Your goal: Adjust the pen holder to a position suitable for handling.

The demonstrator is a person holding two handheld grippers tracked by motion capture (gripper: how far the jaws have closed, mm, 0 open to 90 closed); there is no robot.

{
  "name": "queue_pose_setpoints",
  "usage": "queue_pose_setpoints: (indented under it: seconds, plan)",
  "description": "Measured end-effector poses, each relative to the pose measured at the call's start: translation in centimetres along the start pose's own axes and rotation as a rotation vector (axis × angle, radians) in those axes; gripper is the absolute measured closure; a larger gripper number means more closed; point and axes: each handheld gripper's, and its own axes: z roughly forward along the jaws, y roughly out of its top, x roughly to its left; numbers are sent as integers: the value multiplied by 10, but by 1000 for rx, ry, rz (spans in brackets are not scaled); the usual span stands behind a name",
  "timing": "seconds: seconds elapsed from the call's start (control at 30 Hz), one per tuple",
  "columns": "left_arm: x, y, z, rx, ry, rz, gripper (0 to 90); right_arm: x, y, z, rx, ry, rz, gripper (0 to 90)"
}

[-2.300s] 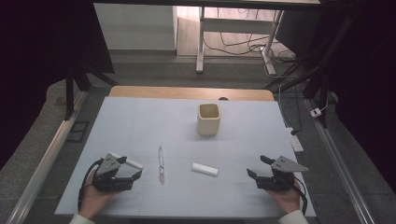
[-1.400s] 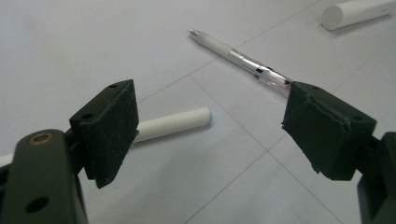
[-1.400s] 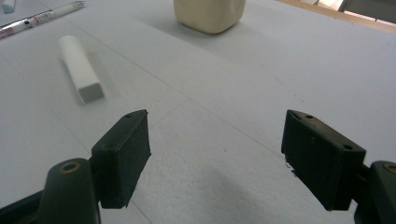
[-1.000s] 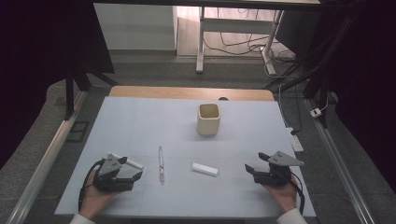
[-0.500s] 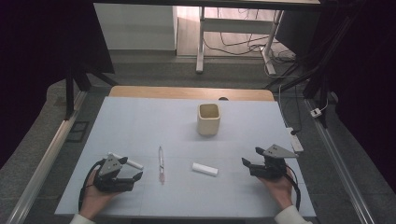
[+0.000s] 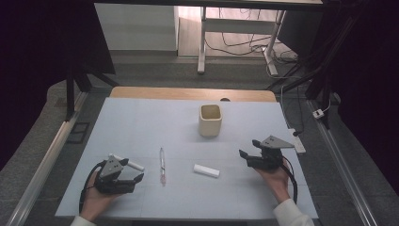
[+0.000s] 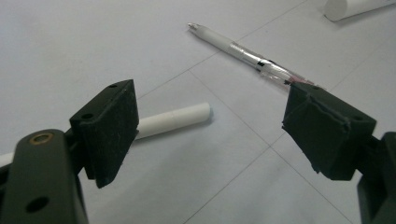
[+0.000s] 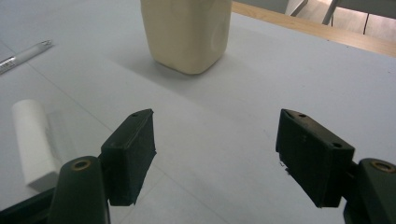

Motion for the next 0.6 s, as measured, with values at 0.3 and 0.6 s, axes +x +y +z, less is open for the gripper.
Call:
queue_pose_setpoints:
  seconds: [0.3, 0.6]
  plan:
    - [-1, 0, 0, 0, -2, 1, 182, -2, 6, 13, 5, -8, 5, 304]
    - [-1, 1, 0, 1, -5, 2, 182, -7, 16, 27, 7, -7, 20, 400]
